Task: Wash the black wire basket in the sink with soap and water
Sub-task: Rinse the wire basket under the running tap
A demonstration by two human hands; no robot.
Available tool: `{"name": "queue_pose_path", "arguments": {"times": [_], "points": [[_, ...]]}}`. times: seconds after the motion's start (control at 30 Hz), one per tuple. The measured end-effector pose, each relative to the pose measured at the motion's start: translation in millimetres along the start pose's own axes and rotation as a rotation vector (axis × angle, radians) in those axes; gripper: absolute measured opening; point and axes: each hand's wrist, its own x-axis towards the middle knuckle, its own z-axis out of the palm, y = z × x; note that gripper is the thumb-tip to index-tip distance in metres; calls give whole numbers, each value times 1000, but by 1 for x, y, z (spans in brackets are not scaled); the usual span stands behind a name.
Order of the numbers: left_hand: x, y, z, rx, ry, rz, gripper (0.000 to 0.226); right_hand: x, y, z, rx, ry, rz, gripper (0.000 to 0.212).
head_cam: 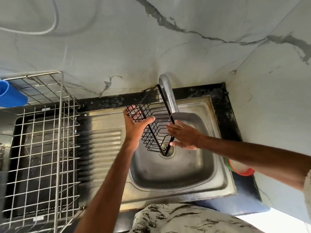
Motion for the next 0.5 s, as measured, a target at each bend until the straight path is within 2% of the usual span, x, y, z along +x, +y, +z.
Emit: {"name": "queue_pose_path", "arguments": {"times": [0.13, 0.2, 0.33, 0.5], "points": [[2, 5, -1, -56, 33, -6, 108, 9, 20, -12, 3, -36, 0, 85], [1, 4, -2, -83, 72, -5, 113, 11, 21, -13, 50, -80, 6, 81], [-9, -5, 1, -171, 151, -37, 87, 5, 1, -20, 266, -81, 87, 79], [-20, -14, 6, -244, 179, -5, 71, -5, -30, -10, 512, -31, 211, 63]]}}
